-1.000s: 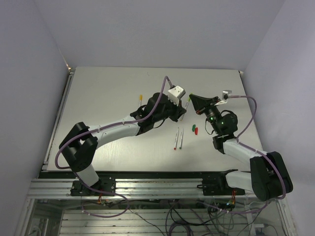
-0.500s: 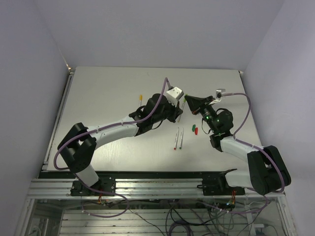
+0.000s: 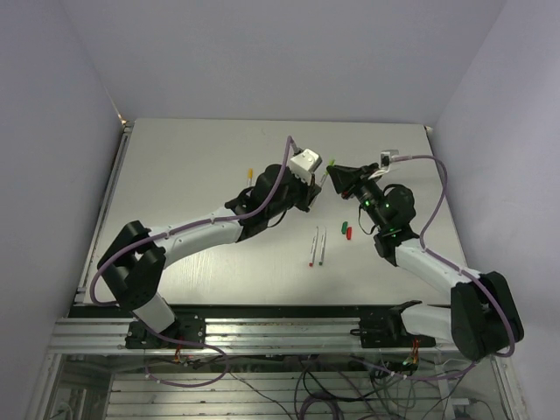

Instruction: Insert the pens into the pen caps

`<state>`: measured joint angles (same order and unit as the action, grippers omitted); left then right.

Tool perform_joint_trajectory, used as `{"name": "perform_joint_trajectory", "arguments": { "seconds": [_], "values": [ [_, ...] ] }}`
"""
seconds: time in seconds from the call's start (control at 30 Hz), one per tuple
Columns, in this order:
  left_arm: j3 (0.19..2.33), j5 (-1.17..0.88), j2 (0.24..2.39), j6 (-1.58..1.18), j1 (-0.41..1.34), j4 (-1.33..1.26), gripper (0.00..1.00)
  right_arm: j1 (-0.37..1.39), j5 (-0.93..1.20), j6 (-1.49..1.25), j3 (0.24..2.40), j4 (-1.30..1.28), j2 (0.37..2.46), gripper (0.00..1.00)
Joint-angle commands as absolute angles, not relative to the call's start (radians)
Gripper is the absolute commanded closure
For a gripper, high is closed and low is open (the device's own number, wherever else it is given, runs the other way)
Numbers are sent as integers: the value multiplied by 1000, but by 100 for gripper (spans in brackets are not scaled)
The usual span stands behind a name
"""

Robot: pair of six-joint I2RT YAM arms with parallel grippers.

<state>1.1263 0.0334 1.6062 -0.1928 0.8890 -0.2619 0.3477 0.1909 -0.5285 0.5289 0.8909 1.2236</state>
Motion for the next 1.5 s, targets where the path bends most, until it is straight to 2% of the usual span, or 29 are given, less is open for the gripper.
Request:
{"name": "perform_joint_trajectory", "arguments": {
  "seconds": [0.0,0.13,0.2,0.5,0.67,1.3,1.47],
  "values": [
    [1122,126,1609,-163,882,-350,93,362,92,-447,564,697,1134,66],
    [1150,176,1688,-155,880,-271,93,362,12,-422,598,624,1050,53],
    [1164,209,1717,-152,878,-247,93,362,-18,-413,606,565,1019,51],
    [1273,349,1844,-181,801,-41,93,360,-230,-441,585,314,941,51],
    [1340,322,1939,-212,746,42,93,359,-282,-463,610,192,967,51],
    [1498,355,2151,-240,710,151,93,357,-246,-516,576,176,995,51],
    [1530,379,2188,-247,709,173,86,357,-248,-532,574,167,1010,51]
  ]
}}
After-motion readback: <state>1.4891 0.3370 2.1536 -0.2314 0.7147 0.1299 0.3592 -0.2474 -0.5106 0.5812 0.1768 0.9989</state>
